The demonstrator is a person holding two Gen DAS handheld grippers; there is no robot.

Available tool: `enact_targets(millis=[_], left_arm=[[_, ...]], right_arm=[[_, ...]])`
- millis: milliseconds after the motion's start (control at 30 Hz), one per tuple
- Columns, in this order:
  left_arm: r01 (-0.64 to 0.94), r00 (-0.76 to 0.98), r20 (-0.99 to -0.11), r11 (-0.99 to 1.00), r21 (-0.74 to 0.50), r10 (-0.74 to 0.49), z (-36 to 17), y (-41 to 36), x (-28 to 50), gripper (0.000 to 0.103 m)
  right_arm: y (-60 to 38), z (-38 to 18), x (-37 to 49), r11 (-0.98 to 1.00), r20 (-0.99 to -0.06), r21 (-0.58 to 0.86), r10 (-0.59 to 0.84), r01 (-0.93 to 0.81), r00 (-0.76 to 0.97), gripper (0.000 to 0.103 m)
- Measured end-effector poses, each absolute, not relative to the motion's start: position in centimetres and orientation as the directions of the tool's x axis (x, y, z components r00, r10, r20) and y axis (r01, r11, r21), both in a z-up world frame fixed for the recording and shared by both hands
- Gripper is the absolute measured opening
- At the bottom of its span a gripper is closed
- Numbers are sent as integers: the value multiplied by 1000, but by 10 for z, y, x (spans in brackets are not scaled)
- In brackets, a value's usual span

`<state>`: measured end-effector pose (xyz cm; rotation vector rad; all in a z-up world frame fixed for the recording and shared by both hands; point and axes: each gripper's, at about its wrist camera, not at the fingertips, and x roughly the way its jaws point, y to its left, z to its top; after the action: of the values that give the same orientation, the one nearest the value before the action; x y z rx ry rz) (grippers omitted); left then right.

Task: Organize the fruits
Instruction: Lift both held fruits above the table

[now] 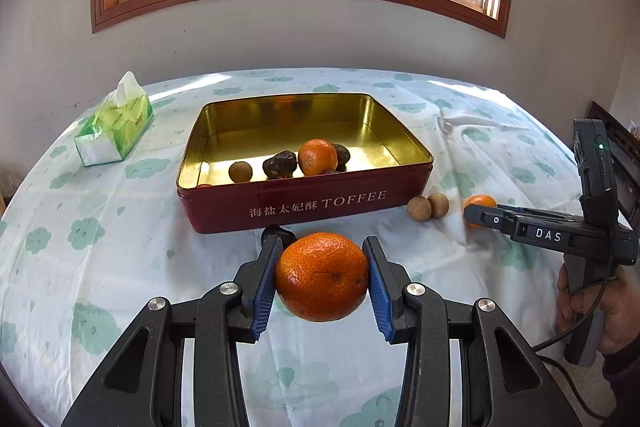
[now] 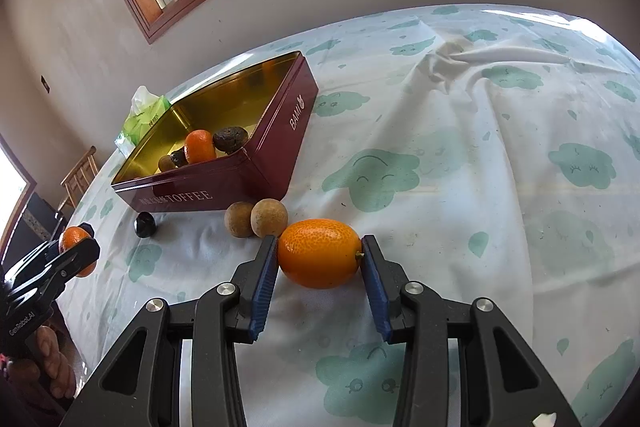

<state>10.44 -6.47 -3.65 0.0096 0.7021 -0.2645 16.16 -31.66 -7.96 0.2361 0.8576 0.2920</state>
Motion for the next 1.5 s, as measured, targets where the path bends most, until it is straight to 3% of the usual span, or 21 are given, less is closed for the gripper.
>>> enact_targets(millis=[600, 1500], left_arm=[[216, 738, -643, 974, -61, -204, -36, -59, 103, 43], [174, 745, -647, 984, -48, -163, -38, -35, 117, 43]], right_arm=[[-312, -76, 156, 949, -696, 272, 310, -162, 648, 39], [-232, -17, 98, 859, -591, 328, 511, -392, 624, 39]])
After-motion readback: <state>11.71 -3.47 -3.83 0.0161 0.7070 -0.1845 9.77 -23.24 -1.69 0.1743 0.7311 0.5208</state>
